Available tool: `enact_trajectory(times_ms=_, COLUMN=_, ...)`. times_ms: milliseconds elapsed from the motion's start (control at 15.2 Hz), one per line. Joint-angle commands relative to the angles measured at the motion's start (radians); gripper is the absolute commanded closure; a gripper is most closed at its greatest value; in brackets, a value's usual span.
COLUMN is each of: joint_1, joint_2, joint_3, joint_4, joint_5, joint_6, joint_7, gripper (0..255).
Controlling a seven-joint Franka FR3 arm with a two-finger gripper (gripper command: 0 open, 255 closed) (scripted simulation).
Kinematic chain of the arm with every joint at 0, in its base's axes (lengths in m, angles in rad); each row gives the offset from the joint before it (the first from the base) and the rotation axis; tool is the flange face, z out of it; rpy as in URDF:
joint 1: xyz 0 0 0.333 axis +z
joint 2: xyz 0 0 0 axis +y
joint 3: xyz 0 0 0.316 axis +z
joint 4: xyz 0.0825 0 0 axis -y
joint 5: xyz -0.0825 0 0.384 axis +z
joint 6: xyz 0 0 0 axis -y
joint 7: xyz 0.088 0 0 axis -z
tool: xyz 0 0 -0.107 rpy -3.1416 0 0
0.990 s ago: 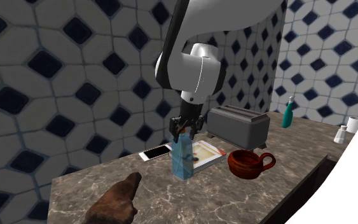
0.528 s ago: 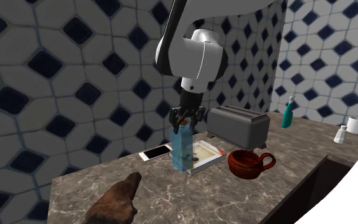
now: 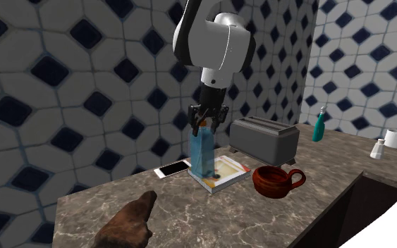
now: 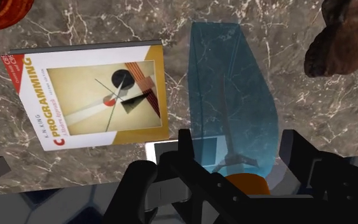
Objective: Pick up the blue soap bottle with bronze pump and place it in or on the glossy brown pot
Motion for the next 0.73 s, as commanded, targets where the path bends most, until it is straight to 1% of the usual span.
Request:
enact_trajectory(times_ms=0, joint_1=-0.001, joint_2=-0.009, joint_3=0.001, joint_4=0.019, joint_5=-0.005, joint_6=-0.027, joint_7=0.006, gripper=255)
enact_trajectory(times_ms=660, joint_1=-0.003, joint_2=-0.032, joint_3=0.005, joint_4=0.124, joint_5=-0.018, joint_6=-0.153, joint_7=0.03, gripper=255)
